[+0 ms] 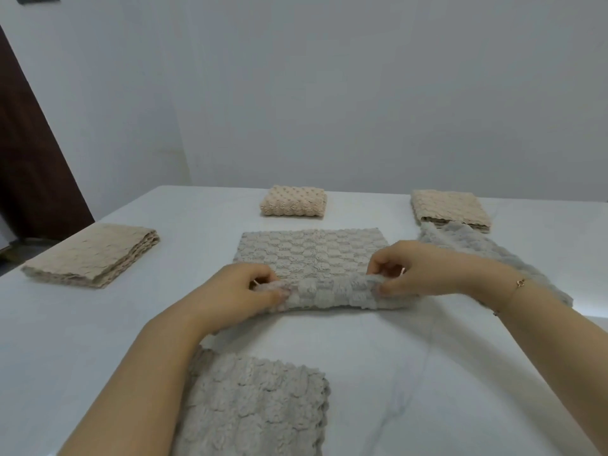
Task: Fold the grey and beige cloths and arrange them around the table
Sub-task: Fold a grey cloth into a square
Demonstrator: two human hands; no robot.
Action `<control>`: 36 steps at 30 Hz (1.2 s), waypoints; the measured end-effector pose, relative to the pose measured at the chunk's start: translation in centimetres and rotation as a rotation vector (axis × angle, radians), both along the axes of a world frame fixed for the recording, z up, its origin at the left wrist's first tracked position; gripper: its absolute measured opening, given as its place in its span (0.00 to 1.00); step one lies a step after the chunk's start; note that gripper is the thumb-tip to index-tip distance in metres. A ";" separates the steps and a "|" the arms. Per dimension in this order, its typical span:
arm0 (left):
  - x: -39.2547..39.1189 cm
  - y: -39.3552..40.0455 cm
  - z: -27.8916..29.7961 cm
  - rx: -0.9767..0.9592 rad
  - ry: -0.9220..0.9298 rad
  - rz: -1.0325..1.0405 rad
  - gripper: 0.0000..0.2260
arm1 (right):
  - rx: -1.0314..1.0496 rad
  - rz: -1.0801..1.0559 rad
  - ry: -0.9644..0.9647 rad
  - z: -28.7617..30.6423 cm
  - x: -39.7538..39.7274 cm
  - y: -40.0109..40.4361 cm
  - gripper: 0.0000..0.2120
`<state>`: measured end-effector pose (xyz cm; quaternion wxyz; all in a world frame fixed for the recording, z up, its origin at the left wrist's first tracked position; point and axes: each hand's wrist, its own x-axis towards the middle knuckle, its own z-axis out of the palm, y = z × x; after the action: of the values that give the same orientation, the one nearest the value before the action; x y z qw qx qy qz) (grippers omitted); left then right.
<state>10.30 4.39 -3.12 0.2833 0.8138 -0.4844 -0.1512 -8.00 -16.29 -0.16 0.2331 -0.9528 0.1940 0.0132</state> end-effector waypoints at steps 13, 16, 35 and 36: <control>1.8 0.7 -0.8 -0.170 -0.034 0.194 0.14 | -0.435 0.004 -0.356 -1.8 0.8 -0.7 0.11; 2.3 0.9 -1.2 -0.095 -0.042 0.199 0.09 | -0.319 0.023 -0.195 -1.6 0.5 -0.6 0.20; 2.1 0.4 -1.4 -0.200 -0.060 0.214 0.17 | -0.237 0.181 -0.213 -0.1 0.5 1.7 0.10; 2.1 0.4 -1.3 -0.200 -0.067 0.215 0.17 | -0.208 0.211 -0.167 -0.5 0.7 2.1 0.11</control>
<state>12.36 4.79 -4.47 0.3611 0.8333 -0.4162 -0.0437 -7.26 -14.18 -0.69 0.1459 -0.9847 0.0732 -0.0618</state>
